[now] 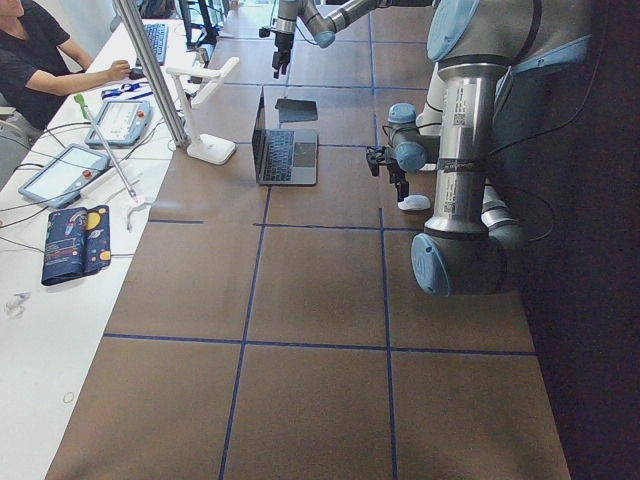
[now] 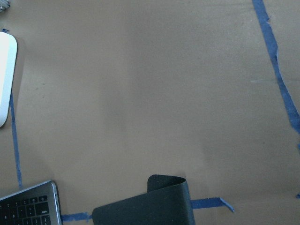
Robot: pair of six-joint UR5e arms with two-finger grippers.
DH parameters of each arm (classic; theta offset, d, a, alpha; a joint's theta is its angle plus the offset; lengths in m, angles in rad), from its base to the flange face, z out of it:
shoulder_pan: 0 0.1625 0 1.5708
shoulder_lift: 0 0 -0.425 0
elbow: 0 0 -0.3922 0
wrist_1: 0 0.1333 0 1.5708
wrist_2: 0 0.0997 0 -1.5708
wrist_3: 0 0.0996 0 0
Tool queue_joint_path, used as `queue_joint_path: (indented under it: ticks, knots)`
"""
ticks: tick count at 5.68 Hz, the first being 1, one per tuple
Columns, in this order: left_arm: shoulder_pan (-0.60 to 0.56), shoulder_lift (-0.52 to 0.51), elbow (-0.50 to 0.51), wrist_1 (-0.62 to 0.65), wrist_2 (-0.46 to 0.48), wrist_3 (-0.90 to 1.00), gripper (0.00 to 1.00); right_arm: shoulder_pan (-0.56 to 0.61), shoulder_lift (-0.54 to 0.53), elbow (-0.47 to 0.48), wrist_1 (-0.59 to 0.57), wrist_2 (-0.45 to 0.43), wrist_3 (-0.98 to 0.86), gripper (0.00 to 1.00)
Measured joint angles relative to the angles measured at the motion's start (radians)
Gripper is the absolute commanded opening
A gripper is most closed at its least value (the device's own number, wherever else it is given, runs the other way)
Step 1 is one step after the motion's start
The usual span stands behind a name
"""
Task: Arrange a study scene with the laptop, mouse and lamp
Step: 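Release the pad and lift the right gripper while the left reaches for the mouse, then grasp the white mouse with the left gripper and lift it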
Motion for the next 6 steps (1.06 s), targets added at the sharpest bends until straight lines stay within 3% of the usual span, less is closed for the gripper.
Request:
queue_joint_path:
  ticks: [4,5,6]
  knots:
    - [0.073,0.032,0.016,-0.046,0.003,-0.065,1.00,0.003,-0.005,0.026,0.000,0.002,0.000,1.00]
    - [0.081,0.033,0.018,-0.046,0.003,-0.063,0.92,0.003,-0.011,0.037,0.000,0.002,0.000,1.00]
    - [0.083,0.037,0.019,-0.047,0.002,-0.061,0.70,0.003,-0.014,0.044,-0.001,0.003,0.000,1.00]
